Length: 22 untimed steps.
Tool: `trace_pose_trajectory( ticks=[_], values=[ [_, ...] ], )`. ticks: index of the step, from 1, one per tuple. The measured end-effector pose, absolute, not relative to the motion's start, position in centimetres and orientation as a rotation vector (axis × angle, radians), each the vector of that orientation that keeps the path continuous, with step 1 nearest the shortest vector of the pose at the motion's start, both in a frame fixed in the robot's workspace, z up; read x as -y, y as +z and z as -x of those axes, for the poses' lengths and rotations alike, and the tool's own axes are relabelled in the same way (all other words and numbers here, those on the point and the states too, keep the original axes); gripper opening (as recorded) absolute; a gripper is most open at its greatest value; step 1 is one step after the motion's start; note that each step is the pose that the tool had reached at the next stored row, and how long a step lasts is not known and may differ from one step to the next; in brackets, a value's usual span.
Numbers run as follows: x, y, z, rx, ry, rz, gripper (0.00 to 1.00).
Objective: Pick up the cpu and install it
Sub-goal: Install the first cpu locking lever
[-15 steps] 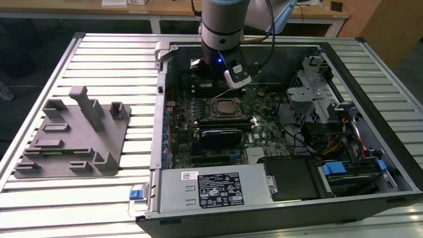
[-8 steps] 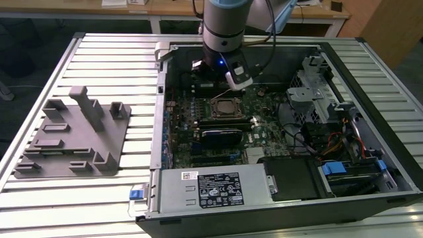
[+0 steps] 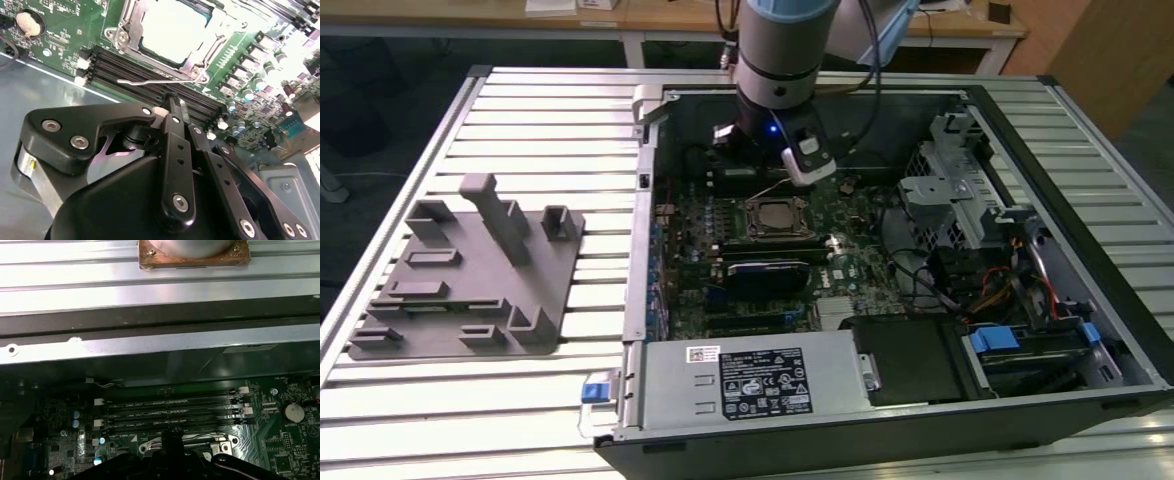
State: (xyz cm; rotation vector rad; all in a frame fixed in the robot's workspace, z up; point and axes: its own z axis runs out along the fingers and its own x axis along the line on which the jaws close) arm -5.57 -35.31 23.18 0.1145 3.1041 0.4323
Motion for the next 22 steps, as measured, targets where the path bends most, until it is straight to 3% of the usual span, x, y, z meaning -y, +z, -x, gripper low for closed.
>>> trace_pose_trajectory(
  ticks=[22],
  values=[
    [35.3, 21.9, 4.6, -3.100, 0.431, -0.113, 0.11]
  ],
)
